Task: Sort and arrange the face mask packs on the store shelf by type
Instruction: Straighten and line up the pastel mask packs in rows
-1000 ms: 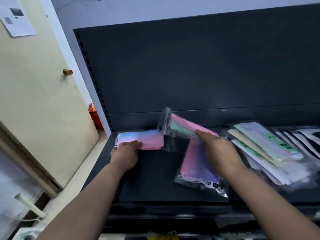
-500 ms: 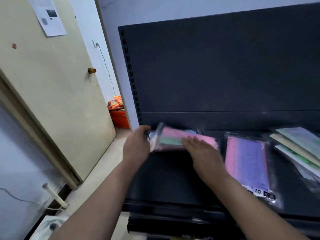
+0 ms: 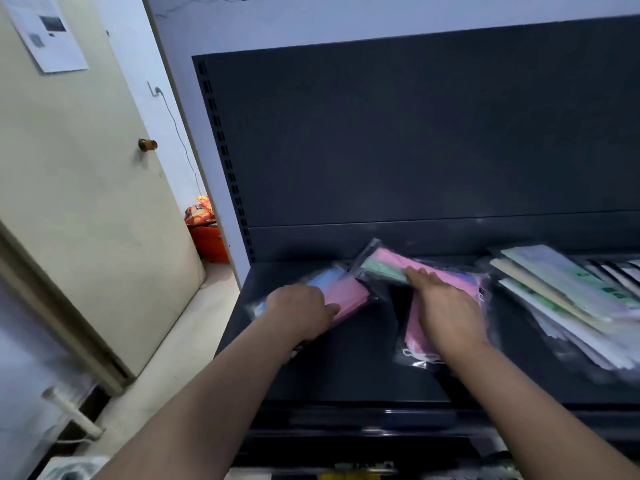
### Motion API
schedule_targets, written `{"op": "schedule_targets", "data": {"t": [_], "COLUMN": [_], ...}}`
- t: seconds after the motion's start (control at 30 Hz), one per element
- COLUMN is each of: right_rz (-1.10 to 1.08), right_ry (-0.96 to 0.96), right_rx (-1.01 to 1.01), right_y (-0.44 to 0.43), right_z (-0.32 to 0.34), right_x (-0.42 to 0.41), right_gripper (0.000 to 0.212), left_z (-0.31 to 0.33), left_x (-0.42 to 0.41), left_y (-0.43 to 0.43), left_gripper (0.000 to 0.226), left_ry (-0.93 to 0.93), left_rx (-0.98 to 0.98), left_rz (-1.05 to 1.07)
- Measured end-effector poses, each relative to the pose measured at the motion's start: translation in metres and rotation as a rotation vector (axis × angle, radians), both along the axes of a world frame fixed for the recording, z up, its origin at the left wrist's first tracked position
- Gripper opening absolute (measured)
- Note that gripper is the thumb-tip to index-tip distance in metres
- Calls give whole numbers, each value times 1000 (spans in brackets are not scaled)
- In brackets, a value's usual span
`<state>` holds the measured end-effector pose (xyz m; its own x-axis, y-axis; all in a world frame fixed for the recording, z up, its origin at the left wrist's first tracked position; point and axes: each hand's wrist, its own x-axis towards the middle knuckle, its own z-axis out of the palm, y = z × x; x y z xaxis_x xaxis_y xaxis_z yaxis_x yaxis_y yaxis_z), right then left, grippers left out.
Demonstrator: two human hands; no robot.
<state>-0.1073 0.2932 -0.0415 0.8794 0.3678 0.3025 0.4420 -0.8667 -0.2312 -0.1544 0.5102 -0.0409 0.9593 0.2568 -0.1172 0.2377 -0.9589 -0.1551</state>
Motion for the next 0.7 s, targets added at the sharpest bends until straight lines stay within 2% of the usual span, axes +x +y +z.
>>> {"op": "schedule_targets", "data": {"t": [0.03,0.1,0.17,0.3,0.33,0.4,0.47,0.5,0.6,0.7], "right_rz": [3,-4,-16,12,27,123,162,153,146,86], "right_ry": [9,-6,-29,-120,-134,-120,-118,-100,-34,-7], "right_rx": [-3,17,36,19,27,23,-42,-73,22,46], "right_y": [-1,-2,-2,2,3,4,5,6,3,3], "right_z": [-1,-3,1,11,9,5,6,5,13,19], "right_x": [1,2,3,-1,-3,-2,-5,-3,-2,-6], "right_gripper": [70,71,74,73,67,60,65,69,71,65], "left_z": [1,-1,-3,-7,-6,-3,-1,0,-6,-9], "left_x": [-1,-7,-19,-36,-36,-35,-35,-37,-43,-35], "left_y": [-1,10,22,17,12,8,18,24,34,19], "left_gripper": [50,38,39,49,50,46,41,44,55,54], "left_ry": [-21,-31,56,143,136,36,-61,-68,14,56], "left_rx": [-26,-199,-348,-35,-49,-230,-347,-347,-321,-101], "left_rz": [-73,-203,-187,-3,29,84,52,21,-68,-110]}}
